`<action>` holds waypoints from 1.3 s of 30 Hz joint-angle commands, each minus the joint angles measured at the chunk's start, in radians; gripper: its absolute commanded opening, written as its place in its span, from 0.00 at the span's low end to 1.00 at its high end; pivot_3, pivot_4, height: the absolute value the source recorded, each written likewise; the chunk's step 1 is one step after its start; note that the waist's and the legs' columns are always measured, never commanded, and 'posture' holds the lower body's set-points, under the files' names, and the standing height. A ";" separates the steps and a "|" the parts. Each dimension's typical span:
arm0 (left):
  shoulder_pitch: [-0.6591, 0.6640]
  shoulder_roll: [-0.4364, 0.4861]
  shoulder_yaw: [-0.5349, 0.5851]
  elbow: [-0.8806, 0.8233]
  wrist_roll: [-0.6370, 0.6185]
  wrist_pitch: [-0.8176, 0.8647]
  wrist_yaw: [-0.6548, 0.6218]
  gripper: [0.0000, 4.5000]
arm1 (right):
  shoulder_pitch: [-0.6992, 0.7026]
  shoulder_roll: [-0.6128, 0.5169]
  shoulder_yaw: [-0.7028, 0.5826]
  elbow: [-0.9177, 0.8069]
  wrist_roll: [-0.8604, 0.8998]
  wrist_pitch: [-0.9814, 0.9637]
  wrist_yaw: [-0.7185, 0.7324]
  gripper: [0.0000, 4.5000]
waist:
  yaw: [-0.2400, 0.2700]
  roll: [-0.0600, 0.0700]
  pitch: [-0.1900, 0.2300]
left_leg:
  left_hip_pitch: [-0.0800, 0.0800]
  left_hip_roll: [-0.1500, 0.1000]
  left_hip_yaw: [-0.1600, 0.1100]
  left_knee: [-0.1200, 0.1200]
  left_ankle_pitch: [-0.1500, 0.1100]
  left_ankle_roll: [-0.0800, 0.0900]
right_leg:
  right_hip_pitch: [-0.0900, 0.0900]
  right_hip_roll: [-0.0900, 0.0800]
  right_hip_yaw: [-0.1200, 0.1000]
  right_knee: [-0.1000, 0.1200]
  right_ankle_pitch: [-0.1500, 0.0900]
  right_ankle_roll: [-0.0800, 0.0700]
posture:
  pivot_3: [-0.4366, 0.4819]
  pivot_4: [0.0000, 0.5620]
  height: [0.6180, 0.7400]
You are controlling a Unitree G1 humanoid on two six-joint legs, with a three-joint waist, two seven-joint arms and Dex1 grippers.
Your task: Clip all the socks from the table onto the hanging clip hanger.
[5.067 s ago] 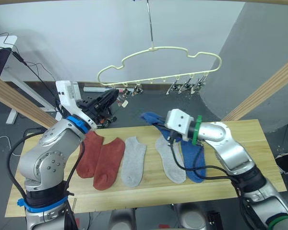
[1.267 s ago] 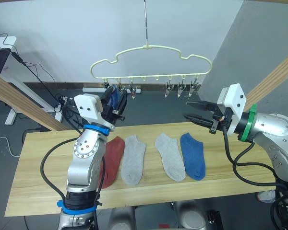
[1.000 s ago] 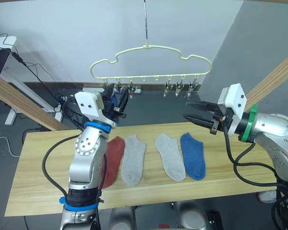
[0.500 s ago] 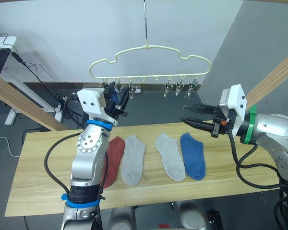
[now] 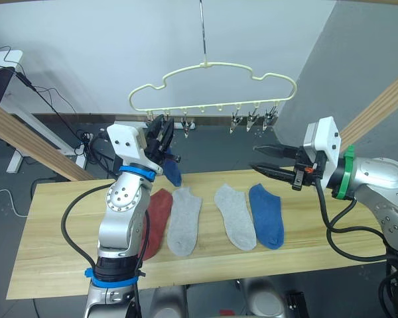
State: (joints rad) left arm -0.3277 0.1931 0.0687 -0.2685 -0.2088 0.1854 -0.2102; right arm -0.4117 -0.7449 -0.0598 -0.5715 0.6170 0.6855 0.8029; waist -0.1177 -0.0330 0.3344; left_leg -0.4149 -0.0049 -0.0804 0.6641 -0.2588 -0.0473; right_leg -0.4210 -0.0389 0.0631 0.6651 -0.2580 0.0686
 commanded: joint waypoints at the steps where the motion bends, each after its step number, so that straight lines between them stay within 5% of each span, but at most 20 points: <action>1: 0.008 0.004 0.002 -0.035 -0.001 -0.022 -0.011 0.16 | 0.010 -0.011 -0.017 -0.050 0.009 -0.016 -0.003 0.40 | 0.000 0.000 0.000 | 0.000 0.000 0.000 0.000 0.000 0.000 | 0.000 0.000 0.000 0.000 0.000 0.000 | 0.19 0.58 0.96; 14: 0.023 0.015 -0.001 -0.041 0.018 -0.021 -0.019 0.16 | 0.011 -0.001 -0.009 -0.053 0.008 -0.014 -0.016 0.40 | 0.000 0.000 0.000 | 0.000 0.000 0.000 0.000 0.000 0.000 | 0.000 0.000 0.000 0.000 0.000 0.000 | 0.19 0.58 0.96; 19: 0.017 0.021 -0.004 -0.039 0.031 -0.003 -0.014 0.50 | 0.013 -0.002 -0.010 -0.055 0.010 -0.016 -0.019 0.40 | 0.000 0.000 0.000 | 0.000 0.000 0.000 0.000 0.000 0.000 | 0.000 0.000 0.000 0.000 0.000 0.000 | 0.19 0.58 0.96; 39: -0.036 0.034 0.013 -0.098 0.022 0.114 0.006 0.50 | 0.017 -0.004 -0.011 -0.046 0.007 -0.024 -0.012 0.40 | 0.002 0.000 0.000 | 0.000 0.000 0.000 0.000 0.000 0.000 | 0.000 0.000 0.000 0.000 0.000 0.000 | 0.20 0.57 0.96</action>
State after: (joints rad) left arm -0.3618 0.2284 0.0771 -0.3153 -0.1798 0.3026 -0.2078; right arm -0.4006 -0.7441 -0.0564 -0.5852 0.6140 0.6823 0.7859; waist -0.1160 -0.0330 0.3344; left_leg -0.4149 -0.0048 -0.0805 0.6643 -0.2588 -0.0473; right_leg -0.4210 -0.0389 0.0630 0.6654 -0.2578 0.0685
